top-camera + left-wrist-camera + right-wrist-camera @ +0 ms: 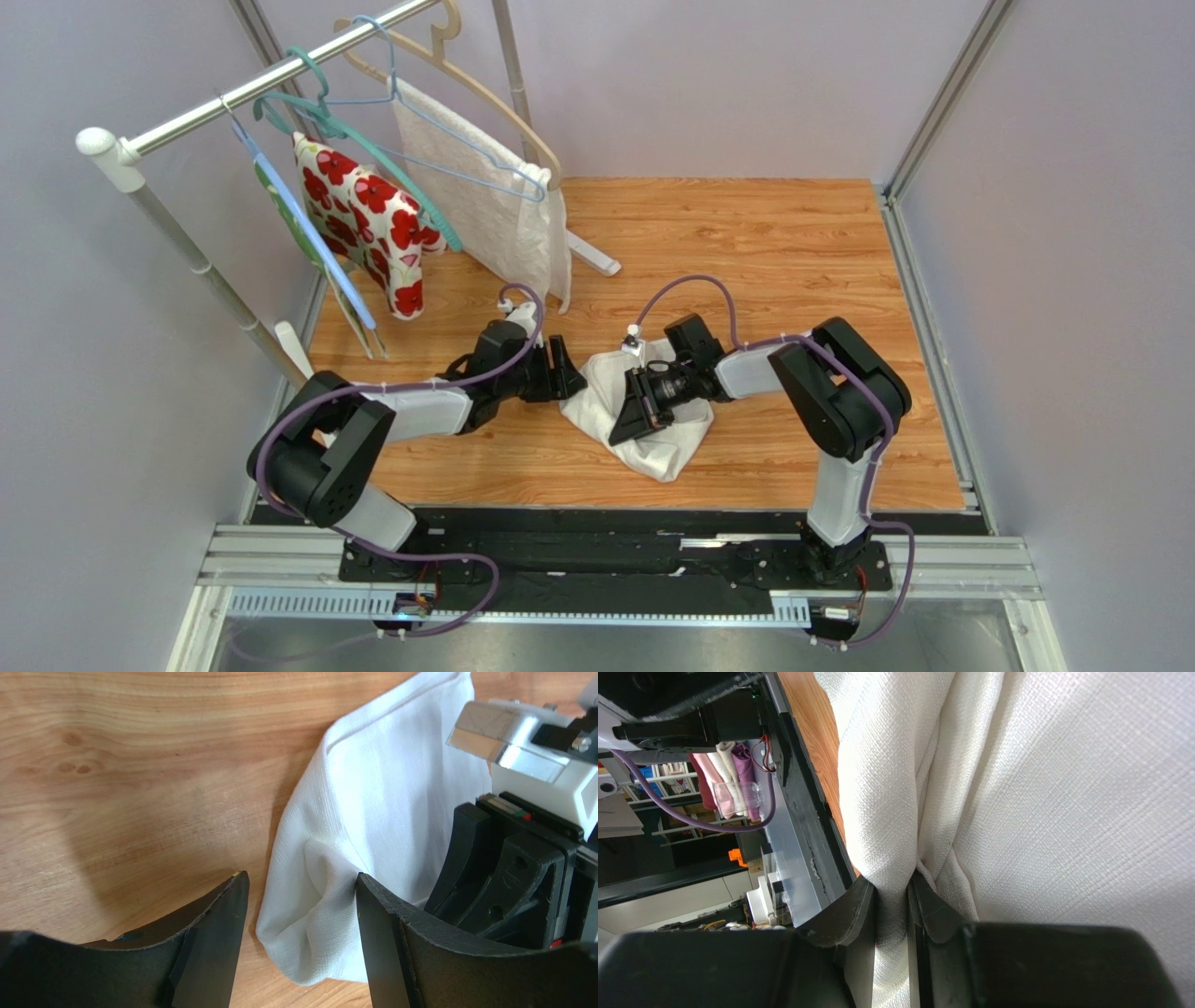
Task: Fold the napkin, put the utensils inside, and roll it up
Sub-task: Roll the napkin with the utensil
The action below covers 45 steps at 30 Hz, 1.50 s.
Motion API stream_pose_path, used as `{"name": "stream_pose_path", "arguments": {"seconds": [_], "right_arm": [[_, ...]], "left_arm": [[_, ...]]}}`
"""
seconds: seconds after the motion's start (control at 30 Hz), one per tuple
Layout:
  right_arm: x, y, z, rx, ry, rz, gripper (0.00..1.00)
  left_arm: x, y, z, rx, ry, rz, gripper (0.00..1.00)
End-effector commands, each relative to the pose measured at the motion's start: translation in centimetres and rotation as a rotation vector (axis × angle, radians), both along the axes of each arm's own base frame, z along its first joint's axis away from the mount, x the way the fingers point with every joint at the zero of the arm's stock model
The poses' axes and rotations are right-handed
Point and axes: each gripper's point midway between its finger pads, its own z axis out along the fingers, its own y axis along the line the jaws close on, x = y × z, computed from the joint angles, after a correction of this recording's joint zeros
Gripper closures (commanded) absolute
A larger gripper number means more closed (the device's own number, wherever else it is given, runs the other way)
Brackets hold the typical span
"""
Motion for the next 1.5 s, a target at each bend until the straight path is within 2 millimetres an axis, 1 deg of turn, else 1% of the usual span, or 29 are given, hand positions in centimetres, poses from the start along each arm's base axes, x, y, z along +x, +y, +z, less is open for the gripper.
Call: {"name": "stream_pose_path", "arguments": {"seconds": [0.0,0.17,0.27,0.3,0.37,0.47,0.5,0.53,0.6,0.63,0.7,0.8,0.83,0.87,0.9,1.0,1.03,1.07,1.1,1.13,1.17,1.2,1.27,1.3,1.37,1.4,1.47], "right_arm": [[-0.2,-4.1,-6.8,-0.292,-0.007,-0.091,0.9],[-0.2,-4.0,-6.9,-0.288,0.0,-0.09,0.9],[-0.2,-3.9,-6.9,-0.287,0.003,-0.087,0.9],[-0.3,-3.9,-6.9,-0.287,0.004,-0.086,0.9],[-0.1,-3.9,-6.9,-0.286,-0.002,-0.088,0.89],[-0.2,-4.0,-6.9,-0.289,0.001,-0.088,0.89],[-0.3,-4.0,-6.9,-0.291,0.004,-0.087,0.89],[-0.2,-3.9,-6.9,-0.288,-0.001,-0.087,0.89],[-0.2,-3.9,-6.9,-0.289,0.001,-0.088,0.89],[-0.1,-3.9,-6.8,-0.288,-0.003,-0.088,0.89],[-0.2,-4.0,-6.9,-0.291,0.0,-0.089,0.89],[-0.1,-4.1,-6.9,-0.298,0.0,-0.093,0.89],[-0.1,-4.1,-6.8,-0.299,-0.004,-0.093,0.88],[0.0,-4.0,-6.6,-0.298,-0.009,-0.093,0.87],[0.1,-4.0,-6.5,-0.296,-0.01,-0.095,0.86],[0.4,-3.8,-5.2,-0.285,-0.031,-0.1,0.76],[0.4,-3.8,-4.8,-0.288,-0.031,-0.1,0.68],[0.8,-3.7,-3.7,-0.278,-0.058,-0.107,0.65],[1.2,-3.7,-3.2,-0.281,-0.079,-0.115,0.62],[1.1,-3.8,-2.8,-0.29,-0.079,-0.114,0.57],[1.5,-3.7,-1.7,-0.279,-0.11,-0.119,0.56],[1.9,-3.7,-1.1,-0.283,-0.133,-0.128,0.55],[2.3,-3.8,0.2,-0.287,-0.168,-0.129,0.53],[2.8,-3.8,0.7,-0.297,-0.199,-0.137,0.52],[2.8,-3.9,1.4,-0.304,-0.232,-0.138,0.51],[3.3,-3.9,2.2,-0.298,-0.262,-0.155,0.5],[3.5,-4.0,2.9,-0.301,-0.29,-0.165,0.5]], "left_arm": [[1.5,0.4,0.7,-0.044,-0.037,0.069,0.33],[1.6,-0.6,1.3,-0.095,-0.051,0.035,0.31],[1.4,-1.0,0.7,-0.096,-0.032,0.011,0.31],[1.3,-1.0,0.2,-0.089,-0.019,0.006,0.31],[1.2,-1.2,-0.1,-0.091,-0.008,-0.005,0.31],[0.8,-1.2,-0.8,-0.081,0.013,-0.02,0.35],[0.8,-1.2,-0.8,-0.079,0.013,-0.021,0.38],[0.5,-1.0,-1.1,-0.067,0.023,-0.025,0.44],[0.4,-0.8,-1.1,-0.053,0.027,-0.026,0.49],[0.2,-0.6,-1.3,-0.041,0.032,-0.032,0.54],[-0.2,-0.7,-1.2,-0.045,0.035,-0.047,0.57],[-0.8,-1.1,-1.2,-0.055,0.046,-0.08,0.65],[-1.0,-1.2,-1.4,-0.053,0.049,-0.09,0.72],[-1.1,-1.4,-1.3,-0.059,0.052,-0.106,0.77],[-1.2,-1.6,-1.6,-0.058,0.061,-0.116,0.87],[-1.6,-1.8,-1.8,-0.057,0.08,-0.14,1.0],[-1.8,-1.7,-2.0,-0.043,0.087,-0.144,1.0],[-1.7,-1.6,-1.9,-0.031,0.087,-0.143,1.0],[-1.7,-1.4,-1.9,-0.019,0.09,-0.142,1.0],[-1.8,-1.2,-2.1,0.005,0.098,-0.152,1.0],[-1.7,-1.1,-2.0,0.017,0.096,-0.152,1.0],[-1.9,-0.8,-2.2,0.034,0.104,-0.158,1.0],[-1.8,-0.9,-2.1,0.042,0.104,-0.164,1.0],[-1.9,-0.8,-2.2,0.049,0.109,-0.167,1.0],[-1.9,-1.0,-2.3,0.051,0.117,-0.175,1.0],[-1.8,-1.0,-2.3,0.052,0.117,-0.176,1.0],[-1.7,-1.0,-2.4,0.056,0.123,-0.175,1.0]]}}
